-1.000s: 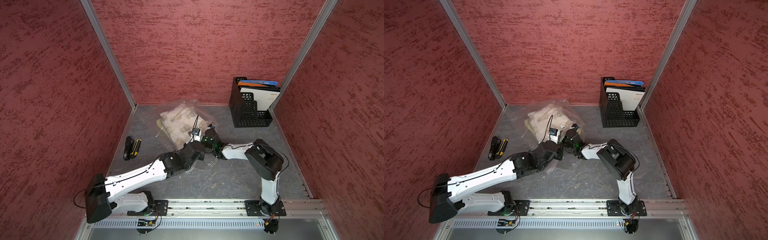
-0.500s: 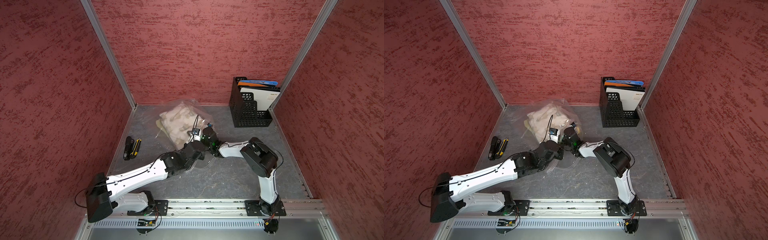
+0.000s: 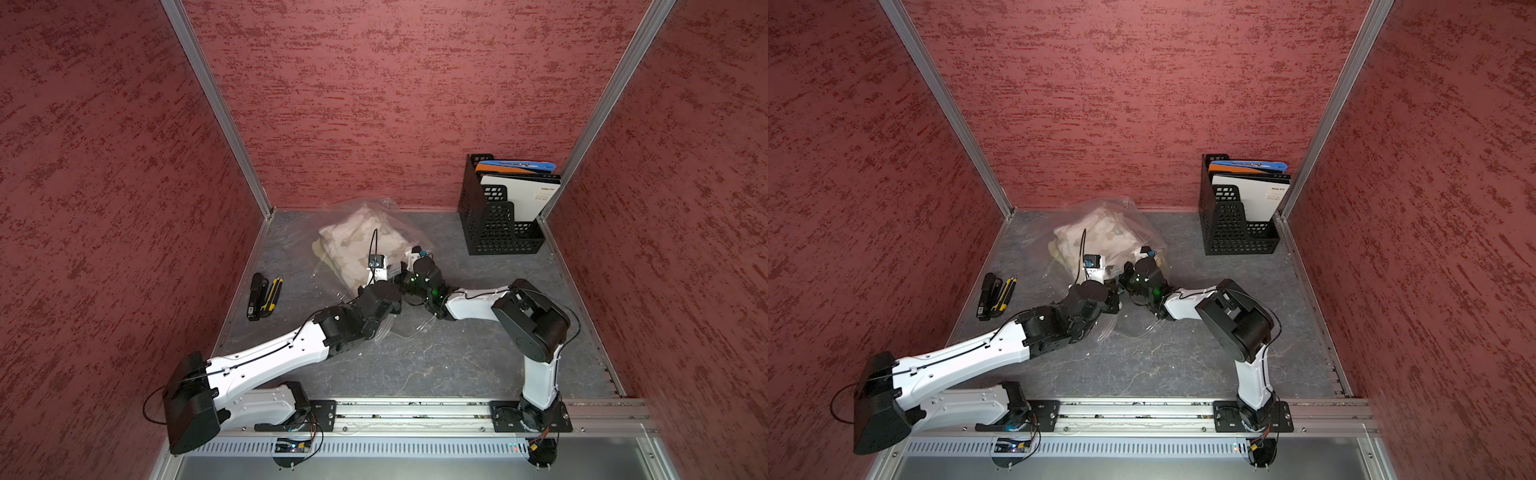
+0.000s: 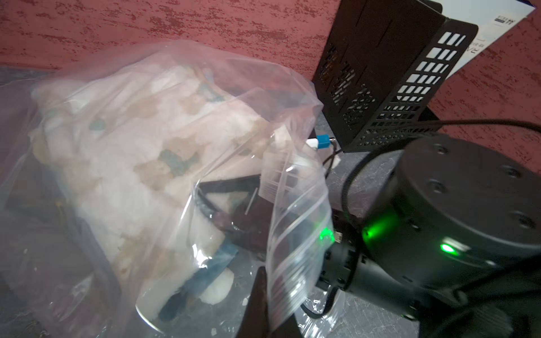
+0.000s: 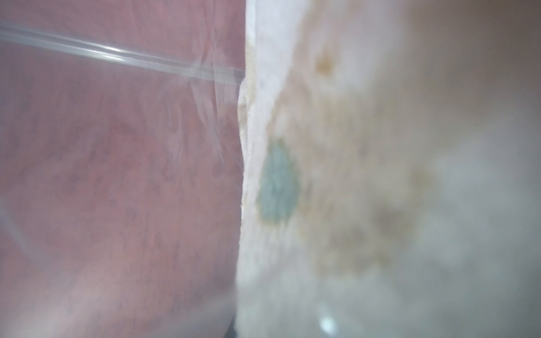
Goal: Take the blanket out of the vacuum bag
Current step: Take out the blanket from the vacuum bag.
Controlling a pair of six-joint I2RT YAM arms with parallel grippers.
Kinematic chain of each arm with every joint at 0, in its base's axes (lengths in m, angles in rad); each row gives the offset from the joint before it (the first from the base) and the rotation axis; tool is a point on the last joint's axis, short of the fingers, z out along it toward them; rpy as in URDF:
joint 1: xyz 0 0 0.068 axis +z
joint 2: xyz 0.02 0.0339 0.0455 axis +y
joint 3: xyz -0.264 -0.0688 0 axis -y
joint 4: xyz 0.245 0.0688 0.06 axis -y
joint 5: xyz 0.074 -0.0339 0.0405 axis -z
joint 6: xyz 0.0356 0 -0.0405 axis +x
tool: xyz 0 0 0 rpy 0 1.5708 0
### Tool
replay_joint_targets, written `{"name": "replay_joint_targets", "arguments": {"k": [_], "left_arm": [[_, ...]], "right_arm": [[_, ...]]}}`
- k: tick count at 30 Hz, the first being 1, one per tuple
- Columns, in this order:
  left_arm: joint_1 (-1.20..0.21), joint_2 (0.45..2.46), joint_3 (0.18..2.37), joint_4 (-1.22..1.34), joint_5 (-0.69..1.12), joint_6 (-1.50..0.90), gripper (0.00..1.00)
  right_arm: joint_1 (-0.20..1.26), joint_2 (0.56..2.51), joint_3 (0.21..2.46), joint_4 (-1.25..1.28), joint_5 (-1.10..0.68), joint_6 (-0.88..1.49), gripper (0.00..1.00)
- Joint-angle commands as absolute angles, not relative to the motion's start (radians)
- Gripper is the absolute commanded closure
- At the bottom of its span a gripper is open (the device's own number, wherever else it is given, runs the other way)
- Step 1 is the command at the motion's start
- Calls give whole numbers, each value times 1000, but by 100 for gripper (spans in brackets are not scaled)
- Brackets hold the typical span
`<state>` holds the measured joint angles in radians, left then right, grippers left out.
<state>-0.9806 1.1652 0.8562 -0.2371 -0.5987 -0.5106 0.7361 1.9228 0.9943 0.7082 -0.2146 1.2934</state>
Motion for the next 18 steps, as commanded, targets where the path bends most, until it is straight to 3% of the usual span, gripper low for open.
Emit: {"name": "replay_joint_targets", "arguments": {"k": [1,18], "left_arm": [[-977,1150,834,-162,-656,-519,100],[-980,1131,783,-95,-762,-509,100]], "right_arm": [[733,1855,961,771,-259,1301,100],[740,1643,862,660,-304,1317,100]]}}
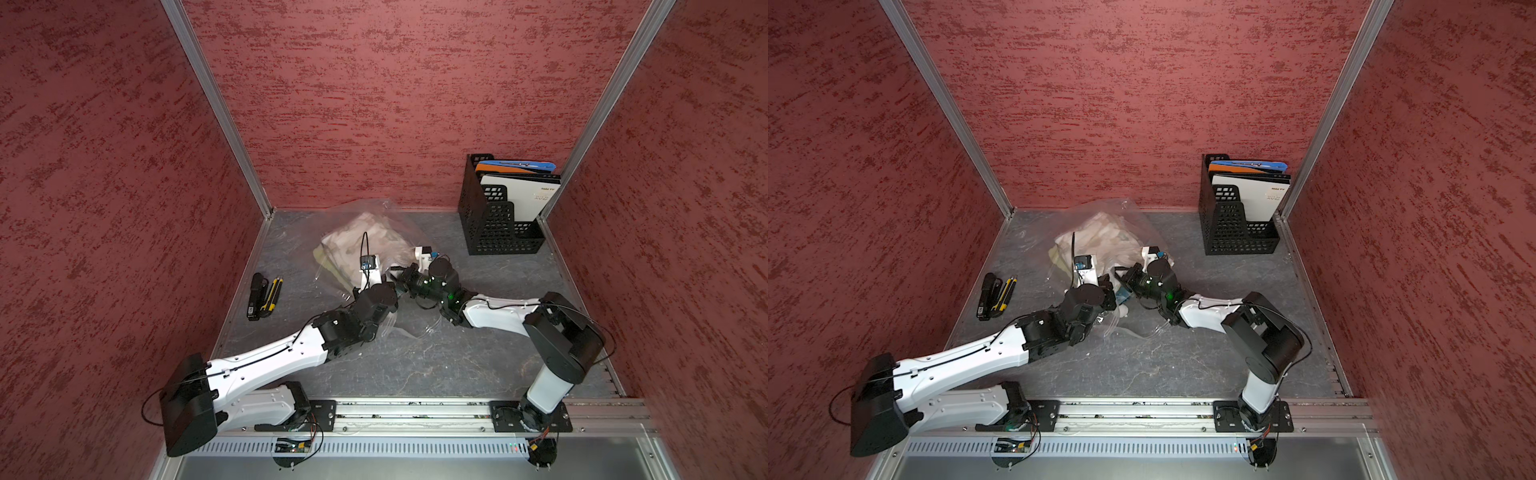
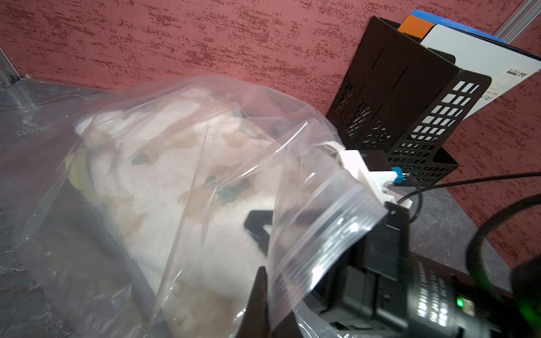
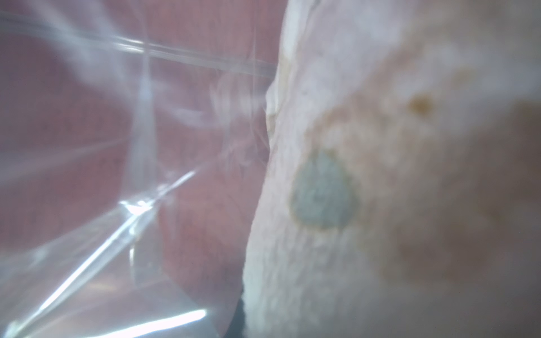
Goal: Take the blanket out of the vacuum bag
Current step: Take out the blanket from the vacuum bag.
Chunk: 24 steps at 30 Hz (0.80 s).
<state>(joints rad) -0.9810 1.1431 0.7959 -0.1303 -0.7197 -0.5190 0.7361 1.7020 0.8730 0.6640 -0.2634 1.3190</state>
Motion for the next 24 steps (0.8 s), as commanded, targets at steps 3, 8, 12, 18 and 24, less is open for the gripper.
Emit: {"name": "replay_joint_targets", "arguments": {"k": [3,8,12,18,24], "left_arm": [[-979,1143,786,-84,-770,-500,100],[-977,1155,785,-69,-786,-489,100],[-973,1168,777,-60,-791,-497,100],[-971,1187,758,-49,-808,-519,100],[-968,1209,734,-4,-810,-537,100]], "right_arm": [[741,1590,819,640,-306,1327,100],[743,1464,751,550,-298,1268,100],[741,1309,696,437,-330,1202,100],[738,980,623,139,-289,1110,100],[707,791,700,-103,-242,1063,100]]}}
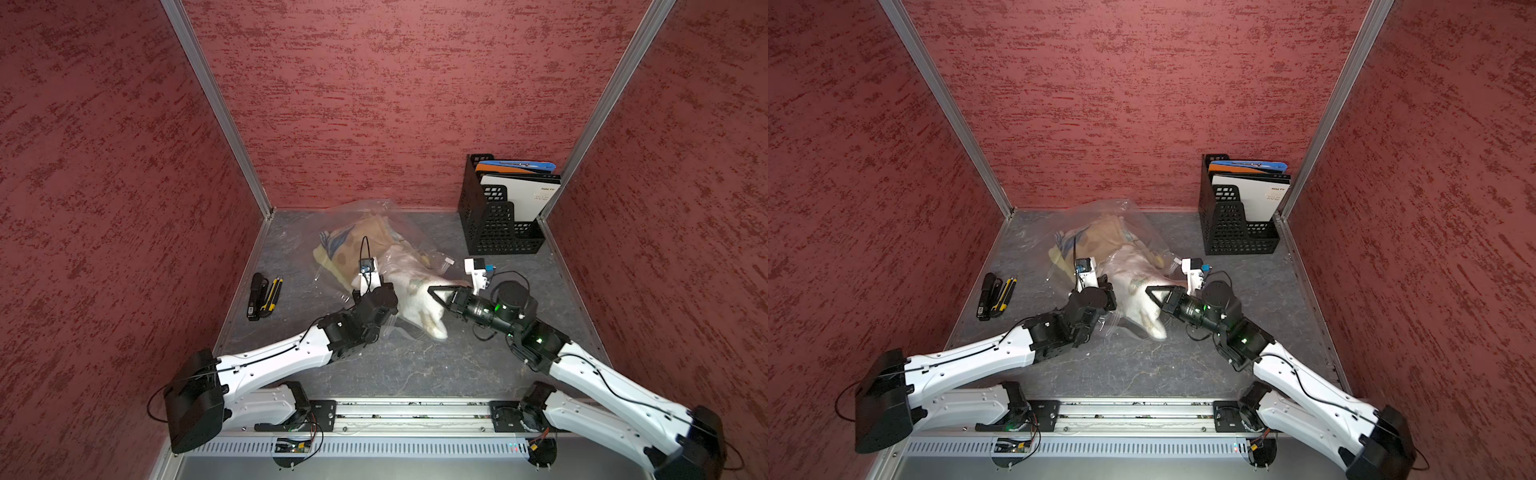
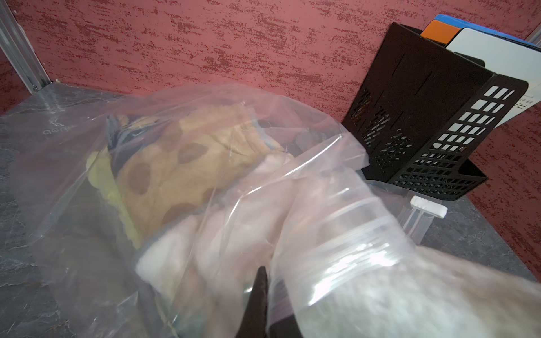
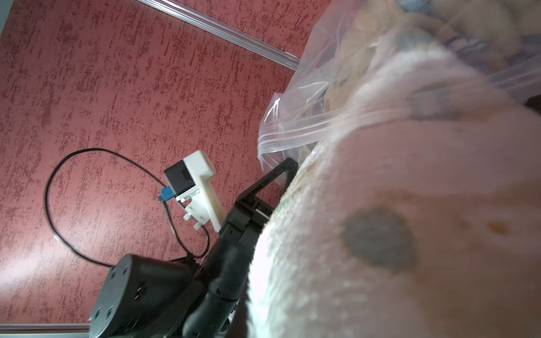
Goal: Take the blanket out of the vacuum bag
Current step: Take out the blanket from the vacuum bag, then place the blanket at the center of the board.
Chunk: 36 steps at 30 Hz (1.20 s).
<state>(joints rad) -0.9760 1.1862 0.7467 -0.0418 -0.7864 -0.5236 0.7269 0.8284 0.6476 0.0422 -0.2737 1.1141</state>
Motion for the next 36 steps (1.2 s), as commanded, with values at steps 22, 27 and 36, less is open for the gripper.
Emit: {"name": "replay_joint_targets", "arguments": {"k": [22,27,36], "left_arm": [[-923,1361,585,170,-829,-618,100],[-801,1388,561,95,-763,-702,100],[-542,1241,560,-10,-652,-674,100]], "right_arm": [[403,762,1165,-473,-256,996,100],[363,720,1097,-536,-187,986,100],[258,940,1044,-320,-242,1019,100]]}}
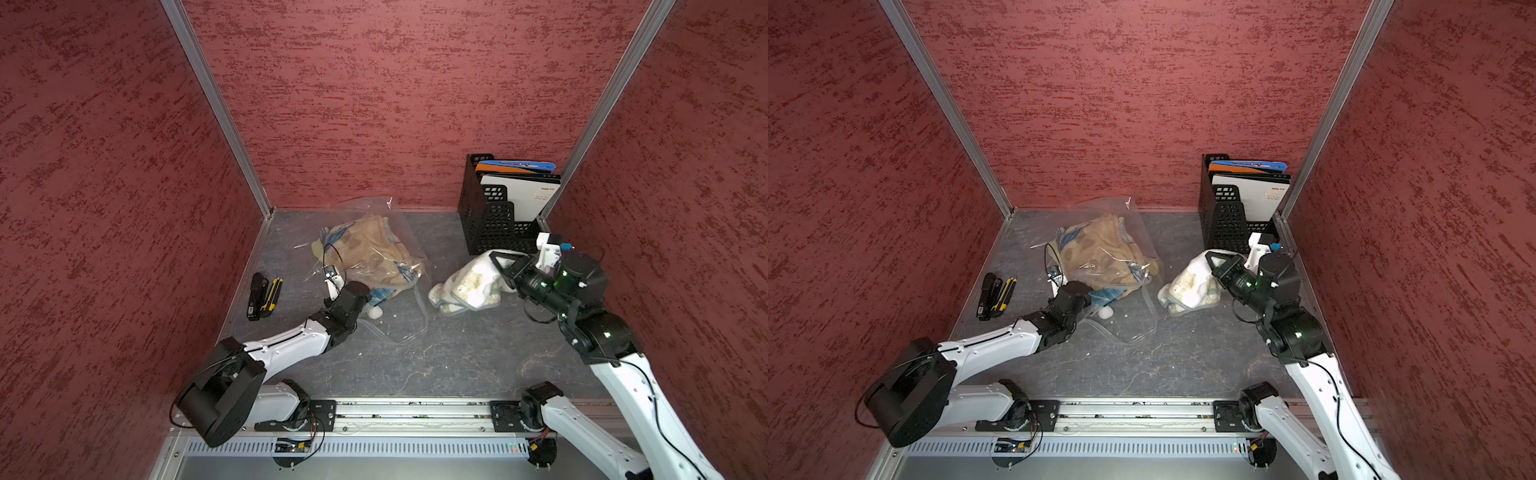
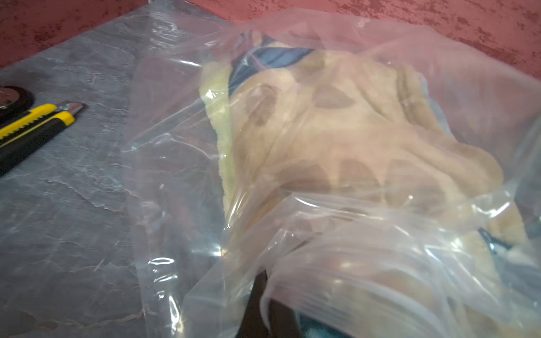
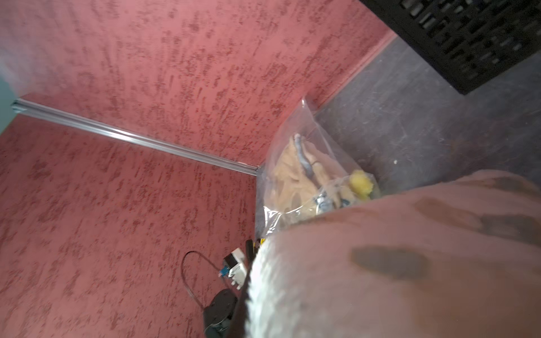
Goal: Take the blanket out of the vacuum bag
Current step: Place the blanket at the center of the board.
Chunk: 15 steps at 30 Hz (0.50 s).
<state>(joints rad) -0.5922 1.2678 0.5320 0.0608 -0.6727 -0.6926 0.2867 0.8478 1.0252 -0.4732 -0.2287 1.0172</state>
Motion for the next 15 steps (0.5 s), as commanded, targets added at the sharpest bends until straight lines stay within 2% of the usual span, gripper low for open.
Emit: {"name": "replay_joint_targets", "arguments": {"k": [1,6,9,12,15], "left_arm": [[-522,1238,573,-22,-660,-663,100],[-388,1215,649,-91,-634,-628,100],[-353,1193,668,-98,-583,-616,100],[-354,1162,664,-109,-561,-614,100],[-354,1120,625,-92,-544,-621,100]], "right_arm": [[254,991,1068,-287,-242,1017,100],[243,1355,1338,-159,-276,1039,100],[234,1512,1569,-223,-264,1015,100],[229,1527,1641,-300,-240,981,100],[227,1428,1466,-293,-222,973,100]]}}
